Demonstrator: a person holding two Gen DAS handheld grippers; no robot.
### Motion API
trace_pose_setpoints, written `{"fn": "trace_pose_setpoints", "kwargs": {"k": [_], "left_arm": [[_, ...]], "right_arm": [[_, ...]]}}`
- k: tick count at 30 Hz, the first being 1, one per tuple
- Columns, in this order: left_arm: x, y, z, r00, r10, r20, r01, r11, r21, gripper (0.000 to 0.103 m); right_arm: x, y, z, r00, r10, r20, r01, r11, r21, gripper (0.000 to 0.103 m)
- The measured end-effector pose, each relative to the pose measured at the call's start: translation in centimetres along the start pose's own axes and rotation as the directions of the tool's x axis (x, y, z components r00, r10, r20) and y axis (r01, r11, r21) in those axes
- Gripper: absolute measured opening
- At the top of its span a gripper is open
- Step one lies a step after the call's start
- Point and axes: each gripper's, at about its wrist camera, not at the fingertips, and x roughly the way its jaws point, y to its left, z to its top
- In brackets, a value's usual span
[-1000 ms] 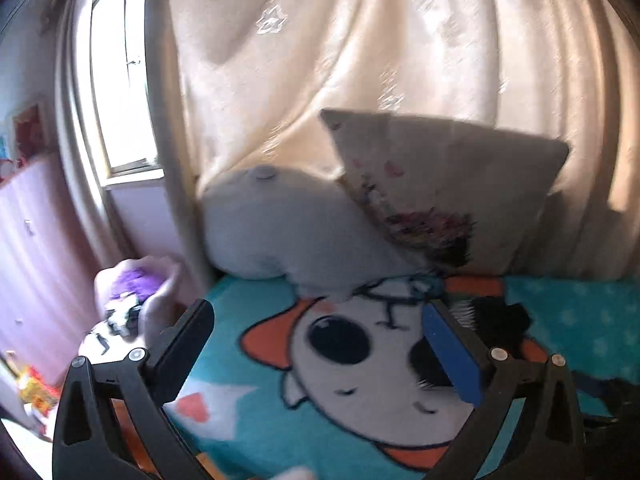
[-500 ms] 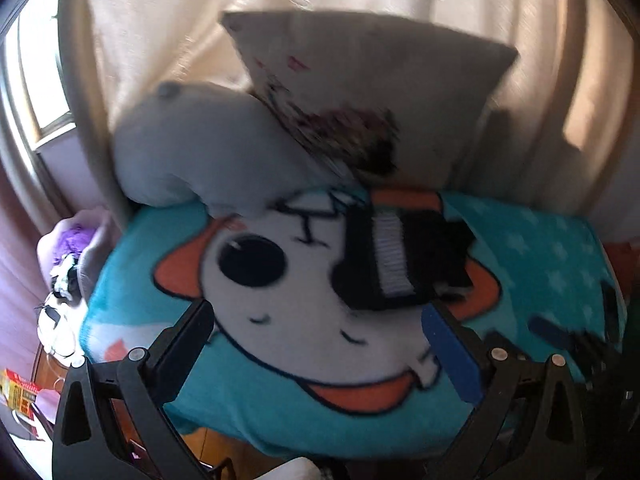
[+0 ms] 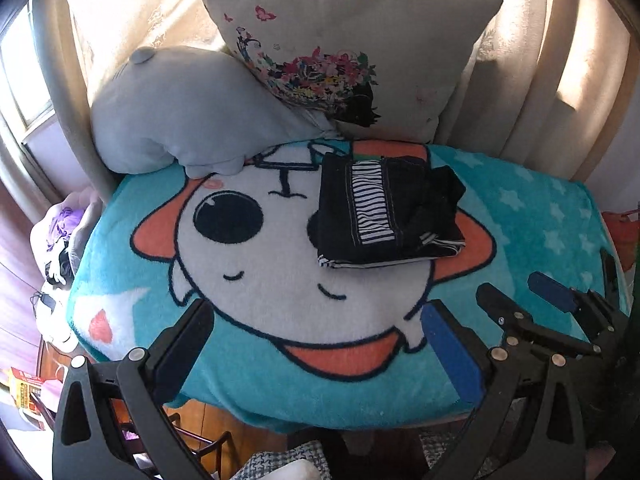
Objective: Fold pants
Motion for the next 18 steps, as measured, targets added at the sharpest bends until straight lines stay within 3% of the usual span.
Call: {"fn": "trace_pose_setpoints", "kwargs": {"k": [18], "left_arm": [[-0.57,-0.64,-0.35,0.999,-0.015,0.029,0.015,1.000,-0.007,0.103]], "right_arm": [[-0.55,-0.18,-0.34,1.000,-0.004,0.014,0.004,1.000,-0.025,0.075]]}}
